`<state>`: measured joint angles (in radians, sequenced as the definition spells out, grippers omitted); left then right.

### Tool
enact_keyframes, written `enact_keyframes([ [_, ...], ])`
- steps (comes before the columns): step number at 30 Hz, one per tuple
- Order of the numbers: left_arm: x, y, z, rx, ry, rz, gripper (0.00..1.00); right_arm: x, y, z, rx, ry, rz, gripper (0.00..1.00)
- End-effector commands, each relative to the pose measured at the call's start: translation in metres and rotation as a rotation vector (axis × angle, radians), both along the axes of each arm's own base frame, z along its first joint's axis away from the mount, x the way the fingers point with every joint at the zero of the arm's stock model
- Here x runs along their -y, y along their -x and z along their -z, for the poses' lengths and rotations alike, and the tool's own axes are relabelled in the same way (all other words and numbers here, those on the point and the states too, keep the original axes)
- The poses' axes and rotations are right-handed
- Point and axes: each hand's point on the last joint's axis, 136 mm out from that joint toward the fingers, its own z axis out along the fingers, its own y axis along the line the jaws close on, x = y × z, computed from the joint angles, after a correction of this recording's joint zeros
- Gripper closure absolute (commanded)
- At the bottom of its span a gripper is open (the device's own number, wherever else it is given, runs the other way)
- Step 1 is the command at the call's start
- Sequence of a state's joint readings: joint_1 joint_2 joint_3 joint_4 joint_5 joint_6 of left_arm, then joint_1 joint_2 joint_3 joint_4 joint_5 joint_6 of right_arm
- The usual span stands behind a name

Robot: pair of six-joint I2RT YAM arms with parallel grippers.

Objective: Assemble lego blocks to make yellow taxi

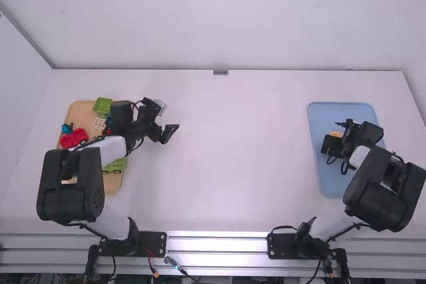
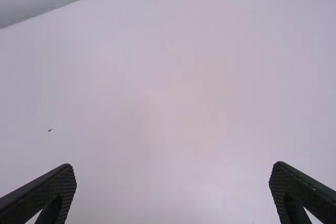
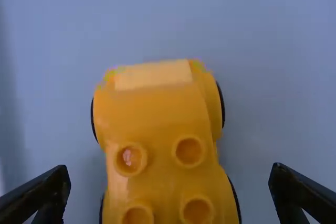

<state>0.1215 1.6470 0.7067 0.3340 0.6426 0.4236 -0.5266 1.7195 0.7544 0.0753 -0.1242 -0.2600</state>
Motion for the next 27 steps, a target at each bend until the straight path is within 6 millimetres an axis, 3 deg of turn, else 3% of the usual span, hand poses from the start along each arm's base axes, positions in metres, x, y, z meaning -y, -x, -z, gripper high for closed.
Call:
enact_keyframes([
  [1,-0.003,-0.004,0.002,-0.060,0.015,-0.105,0.01,0.016,-0.018,-0.049,0.061,0.108,0.064,0.01],
  [3,-0.005,-0.007,-0.002,-0.095,0.009,-0.147,0.01,0.011,-0.019,-0.064,0.058,0.123,0.071,0.01],
  [10,-0.009,-0.007,-0.029,-0.235,-0.157,-0.293,0.01,-0.044,-0.025,-0.107,0.104,0.094,-0.010,0.01],
  [20,0.006,0.005,-0.094,-0.333,-0.170,-0.419,0.01,-0.135,-0.023,-0.140,0.148,0.088,-0.243,0.01],
  [25,-0.001,0.005,-0.105,-0.324,-0.161,-0.449,0.02,-0.171,-0.021,-0.156,0.208,0.073,-0.332,0.03],
  [27,-0.010,0.005,-0.107,-0.312,-0.152,-0.489,0.04,-0.173,-0.019,-0.158,0.228,0.057,-0.326,0.04],
])
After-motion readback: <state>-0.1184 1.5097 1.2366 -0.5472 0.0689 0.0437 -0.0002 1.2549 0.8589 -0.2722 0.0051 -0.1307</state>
